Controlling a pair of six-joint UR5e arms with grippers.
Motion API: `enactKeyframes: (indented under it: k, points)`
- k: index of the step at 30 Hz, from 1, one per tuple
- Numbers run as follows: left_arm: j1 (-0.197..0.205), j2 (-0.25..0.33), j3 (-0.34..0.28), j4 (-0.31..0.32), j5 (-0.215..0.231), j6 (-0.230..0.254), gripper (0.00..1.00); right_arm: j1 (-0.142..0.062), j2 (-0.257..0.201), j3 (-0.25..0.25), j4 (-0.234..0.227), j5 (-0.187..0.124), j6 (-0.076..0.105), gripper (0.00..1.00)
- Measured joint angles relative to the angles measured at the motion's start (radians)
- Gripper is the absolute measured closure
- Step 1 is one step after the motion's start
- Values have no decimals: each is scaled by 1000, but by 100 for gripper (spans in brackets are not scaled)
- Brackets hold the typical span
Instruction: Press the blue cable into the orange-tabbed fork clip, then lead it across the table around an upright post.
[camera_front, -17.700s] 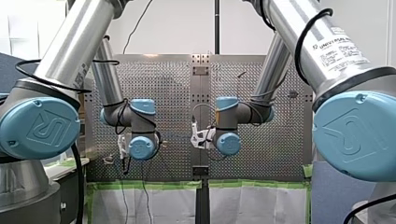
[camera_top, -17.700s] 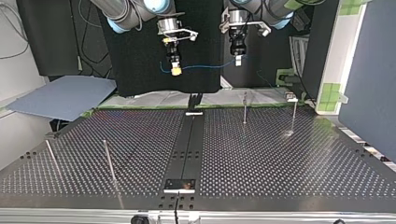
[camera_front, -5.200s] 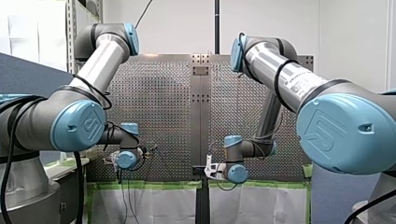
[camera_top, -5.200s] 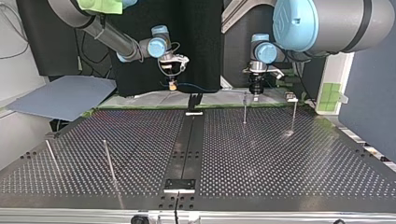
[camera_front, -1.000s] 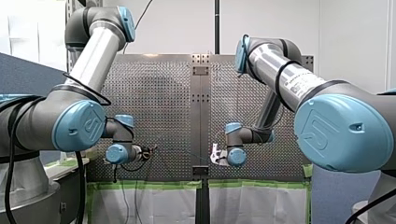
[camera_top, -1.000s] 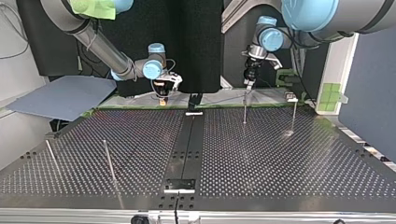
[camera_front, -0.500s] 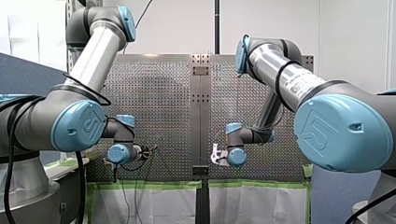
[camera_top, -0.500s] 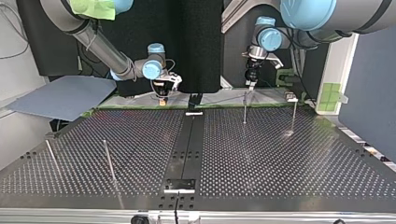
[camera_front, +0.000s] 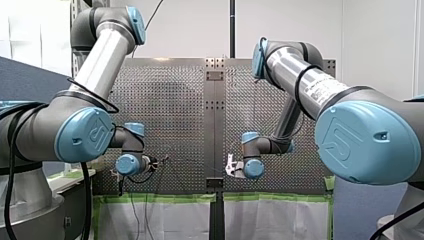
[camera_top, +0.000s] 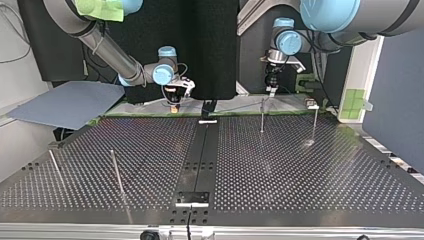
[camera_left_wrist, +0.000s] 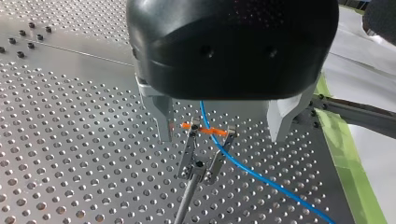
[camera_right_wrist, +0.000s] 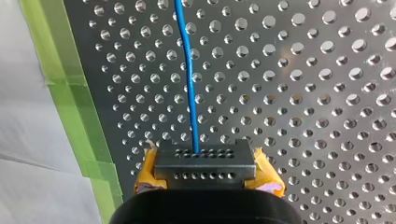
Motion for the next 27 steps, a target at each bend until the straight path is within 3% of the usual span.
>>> enactKeyframes:
  k: [8, 18, 27]
  points:
    - [-2, 0, 2, -4, 1, 2, 0, 0, 1, 0, 0, 0, -3, 100]
    - [-34, 0, 33, -70, 58, -50, 0, 2, 1, 0, -2, 0, -7, 100]
    - [-96, 0, 83, -78, 0, -97, 0, 3, 2, 0, -4, 0, -8, 100]
